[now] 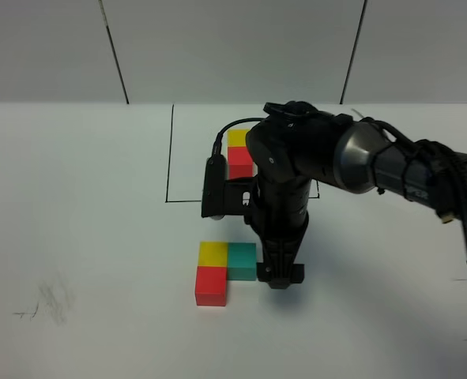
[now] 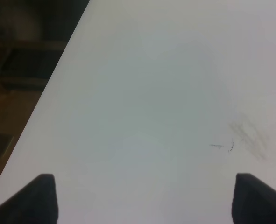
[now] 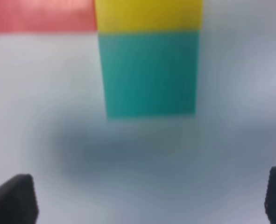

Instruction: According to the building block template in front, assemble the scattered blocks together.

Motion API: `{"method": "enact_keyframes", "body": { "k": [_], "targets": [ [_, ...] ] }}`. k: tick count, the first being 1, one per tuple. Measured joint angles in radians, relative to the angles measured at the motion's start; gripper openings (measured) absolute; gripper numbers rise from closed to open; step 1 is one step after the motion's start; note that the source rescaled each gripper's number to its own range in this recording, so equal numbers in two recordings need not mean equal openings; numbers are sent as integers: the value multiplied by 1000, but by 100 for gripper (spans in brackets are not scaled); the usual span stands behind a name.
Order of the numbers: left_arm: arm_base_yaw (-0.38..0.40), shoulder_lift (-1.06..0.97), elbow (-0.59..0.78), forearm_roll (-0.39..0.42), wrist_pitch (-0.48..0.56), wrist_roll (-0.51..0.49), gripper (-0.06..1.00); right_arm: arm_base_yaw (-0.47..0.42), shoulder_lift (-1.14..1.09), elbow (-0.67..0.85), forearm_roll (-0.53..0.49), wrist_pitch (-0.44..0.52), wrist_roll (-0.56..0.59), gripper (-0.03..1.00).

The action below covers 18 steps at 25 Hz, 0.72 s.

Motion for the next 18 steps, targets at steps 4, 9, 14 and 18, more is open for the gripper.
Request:
{"method": "enact_keyframes", "body": {
  "k": [4,9,14,18],
  "targets": [
    [0,0,0,0,0,0,82,0,-150,0,-41,142,95,100],
    [0,0,0,0,0,0,82,0,-407,0,-89,156,272,92],
    [0,0,0,0,0,1,82,0,-694,13,-92,158,468,55],
    [0,0,0,0,0,1,82,0,-920,122,-94,160,585,12]
  ]
}}
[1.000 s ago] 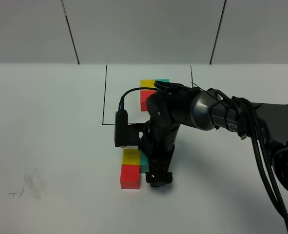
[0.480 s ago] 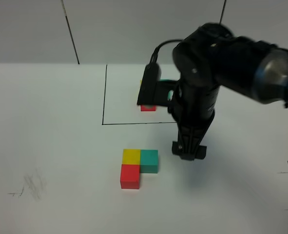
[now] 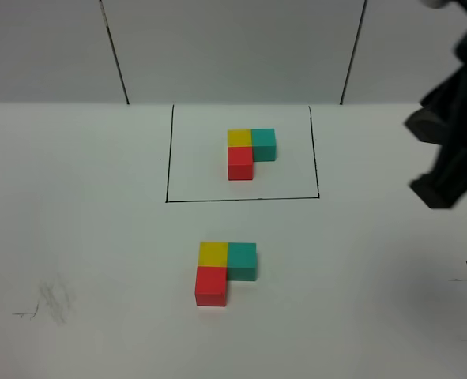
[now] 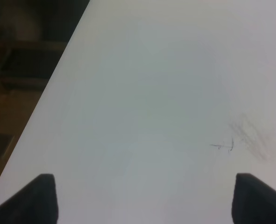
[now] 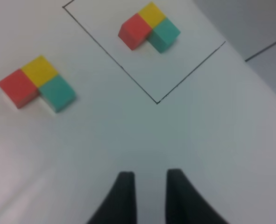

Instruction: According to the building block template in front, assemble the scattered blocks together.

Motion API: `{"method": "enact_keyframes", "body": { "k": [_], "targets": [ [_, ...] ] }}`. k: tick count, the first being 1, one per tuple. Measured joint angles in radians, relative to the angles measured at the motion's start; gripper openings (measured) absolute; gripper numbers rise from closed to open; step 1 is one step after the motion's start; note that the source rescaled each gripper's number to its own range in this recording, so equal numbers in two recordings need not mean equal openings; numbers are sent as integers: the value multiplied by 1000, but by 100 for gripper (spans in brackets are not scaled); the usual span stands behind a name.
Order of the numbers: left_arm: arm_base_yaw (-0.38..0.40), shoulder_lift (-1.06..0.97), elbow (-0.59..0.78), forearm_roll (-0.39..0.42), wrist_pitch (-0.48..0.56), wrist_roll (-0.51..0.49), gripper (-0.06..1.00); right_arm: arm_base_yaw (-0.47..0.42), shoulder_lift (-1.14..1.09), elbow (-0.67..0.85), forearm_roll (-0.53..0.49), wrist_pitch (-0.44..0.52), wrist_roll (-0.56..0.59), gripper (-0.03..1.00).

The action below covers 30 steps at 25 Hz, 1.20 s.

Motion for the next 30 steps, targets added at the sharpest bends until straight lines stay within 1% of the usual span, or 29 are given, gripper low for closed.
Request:
{"method": "enact_keyframes", "body": {
  "k": [2,4,7,10,13,17,19,22,25,30],
  "targets": [
    [0,0,0,0,0,0,82,0,-123,100,12,0,23,4],
    [0,0,0,0,0,0,82,0,-238,211,48,3,33,2],
    [0,0,0,0,0,0,82,0,-417,396,101,9,40,1],
    [0,0,0,0,0,0,82,0,-608,572,116,14,69,0],
    [0,0,0,0,0,0,82,0,-771,713,122,16,107,0],
    [0,0,0,0,0,0,82,0,-987,873,128,-25,121,0],
    [0,0,0,0,0,0,82,0,-1056,911,128,-37,121,0],
    [0,0,0,0,0,0,82,0,-1120,924,128,-75,121,0],
    [0,0,0,0,0,0,82,0,-1143,949,130,-117,121,0],
    [0,0,0,0,0,0,82,0,-1148,952,130,-132,121,0]
  ]
}}
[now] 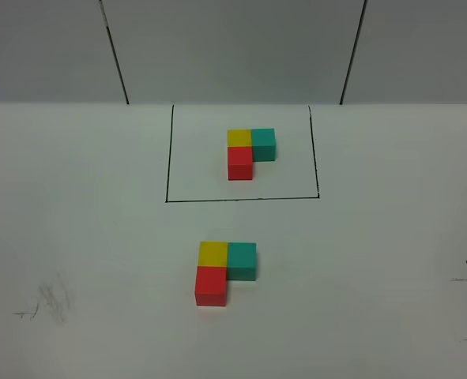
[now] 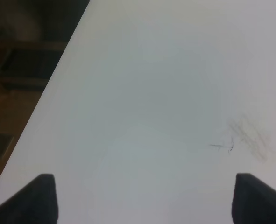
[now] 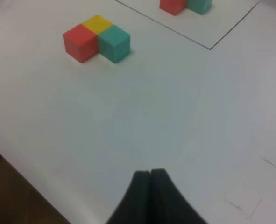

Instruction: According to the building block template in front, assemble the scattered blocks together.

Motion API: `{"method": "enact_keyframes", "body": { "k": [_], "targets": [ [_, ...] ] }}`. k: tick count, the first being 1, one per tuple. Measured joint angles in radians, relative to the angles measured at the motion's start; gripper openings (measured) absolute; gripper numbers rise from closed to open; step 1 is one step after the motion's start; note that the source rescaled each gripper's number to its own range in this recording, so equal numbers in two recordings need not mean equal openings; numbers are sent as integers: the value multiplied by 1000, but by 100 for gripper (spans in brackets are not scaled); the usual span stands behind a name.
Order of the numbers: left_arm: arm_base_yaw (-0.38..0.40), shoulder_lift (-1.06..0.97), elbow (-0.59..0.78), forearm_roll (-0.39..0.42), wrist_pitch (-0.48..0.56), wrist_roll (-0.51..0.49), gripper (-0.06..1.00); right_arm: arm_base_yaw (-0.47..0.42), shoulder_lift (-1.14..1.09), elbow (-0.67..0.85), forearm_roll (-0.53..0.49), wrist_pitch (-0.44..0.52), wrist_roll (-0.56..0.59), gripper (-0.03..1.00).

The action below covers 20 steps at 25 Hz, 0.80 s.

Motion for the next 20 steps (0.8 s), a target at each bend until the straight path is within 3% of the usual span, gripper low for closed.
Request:
{"method": "enact_keyframes", "body": {
  "k": [10,15,20],
  "targets": [
    [0,0,0,0,0,0,82,-32,-23,1,-1,-1,1,0],
    [0,0,0,0,0,0,82,-207,-23,1,-1,-1,1,0],
    [0,0,0,0,0,0,82,-458,-23,1,-1,-1,1,0]
  ]
}}
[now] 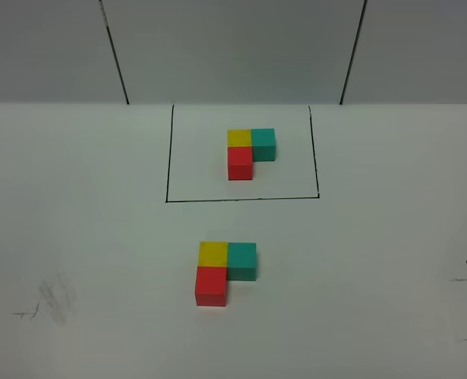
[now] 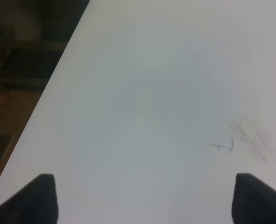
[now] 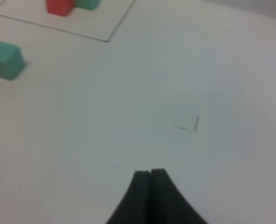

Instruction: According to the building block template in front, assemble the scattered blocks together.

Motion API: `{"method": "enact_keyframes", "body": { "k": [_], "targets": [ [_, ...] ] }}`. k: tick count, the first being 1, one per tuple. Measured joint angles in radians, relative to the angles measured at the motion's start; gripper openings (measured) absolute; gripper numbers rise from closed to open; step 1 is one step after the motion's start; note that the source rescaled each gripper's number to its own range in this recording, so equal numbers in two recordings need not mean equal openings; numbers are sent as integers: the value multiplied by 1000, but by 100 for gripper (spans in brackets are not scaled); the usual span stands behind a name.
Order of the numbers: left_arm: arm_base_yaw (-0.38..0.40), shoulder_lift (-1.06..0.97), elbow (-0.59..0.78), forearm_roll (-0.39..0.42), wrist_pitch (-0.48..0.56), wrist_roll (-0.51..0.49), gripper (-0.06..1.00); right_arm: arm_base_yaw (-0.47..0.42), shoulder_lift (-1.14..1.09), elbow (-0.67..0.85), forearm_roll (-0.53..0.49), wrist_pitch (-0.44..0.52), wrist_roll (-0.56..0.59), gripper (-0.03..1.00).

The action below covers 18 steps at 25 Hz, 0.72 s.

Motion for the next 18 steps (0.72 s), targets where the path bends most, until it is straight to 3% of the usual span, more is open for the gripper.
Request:
{"method": "enact_keyframes", "body": {
  "k": [5,7,18],
  "targets": [
    [0,0,0,0,0,0,82,-236,0,0,0,0,0,0],
    [0,0,0,0,0,0,82,-285,0,0,0,0,0,0],
    [0,0,0,0,0,0,82,-311,0,0,0,0,0,0]
  ]
}}
